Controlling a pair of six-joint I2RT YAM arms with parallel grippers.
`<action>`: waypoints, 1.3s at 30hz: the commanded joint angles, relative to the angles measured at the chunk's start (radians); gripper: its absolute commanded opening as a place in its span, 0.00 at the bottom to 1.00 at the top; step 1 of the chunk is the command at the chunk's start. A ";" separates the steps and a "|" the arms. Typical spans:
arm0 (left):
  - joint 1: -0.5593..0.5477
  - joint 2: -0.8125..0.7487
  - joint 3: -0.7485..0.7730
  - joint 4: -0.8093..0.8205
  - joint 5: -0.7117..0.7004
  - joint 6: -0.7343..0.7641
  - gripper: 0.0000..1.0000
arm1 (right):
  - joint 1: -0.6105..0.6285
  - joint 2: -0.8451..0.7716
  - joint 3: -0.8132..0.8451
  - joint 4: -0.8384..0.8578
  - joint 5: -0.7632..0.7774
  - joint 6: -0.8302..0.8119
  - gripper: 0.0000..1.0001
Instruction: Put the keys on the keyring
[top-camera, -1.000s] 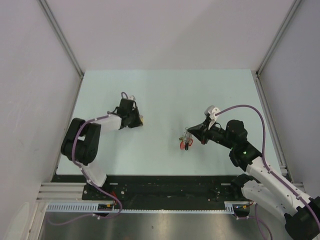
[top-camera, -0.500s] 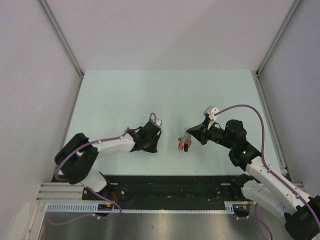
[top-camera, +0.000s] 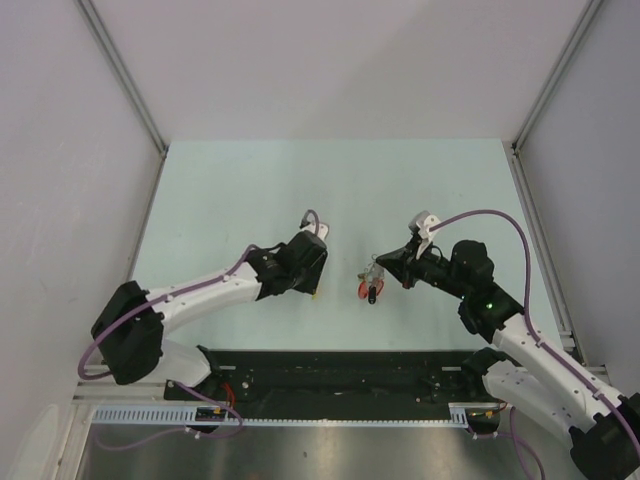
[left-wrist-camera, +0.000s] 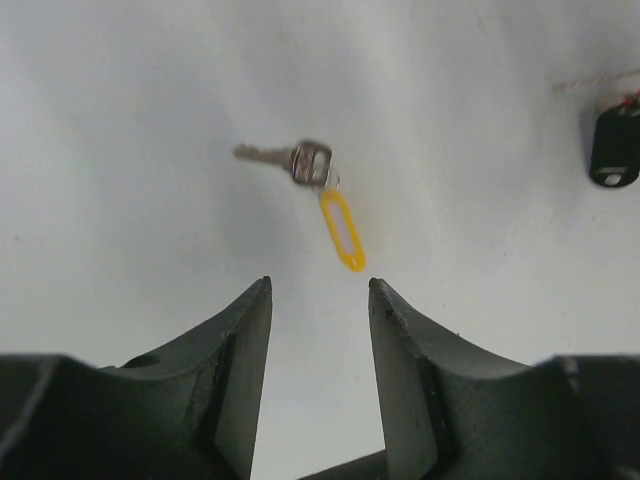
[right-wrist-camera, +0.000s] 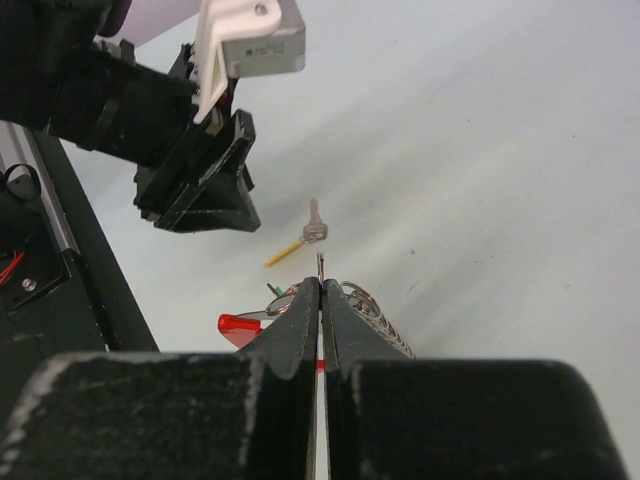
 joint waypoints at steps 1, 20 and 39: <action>0.006 0.064 0.102 0.000 -0.066 0.068 0.48 | 0.008 -0.048 0.045 0.022 0.057 -0.015 0.00; 0.006 0.252 0.105 0.039 0.028 0.039 0.51 | 0.019 -0.026 0.045 0.014 0.078 -0.016 0.00; 0.227 0.025 -0.099 0.121 0.071 -0.042 0.48 | 0.025 -0.026 0.044 0.011 0.078 -0.020 0.00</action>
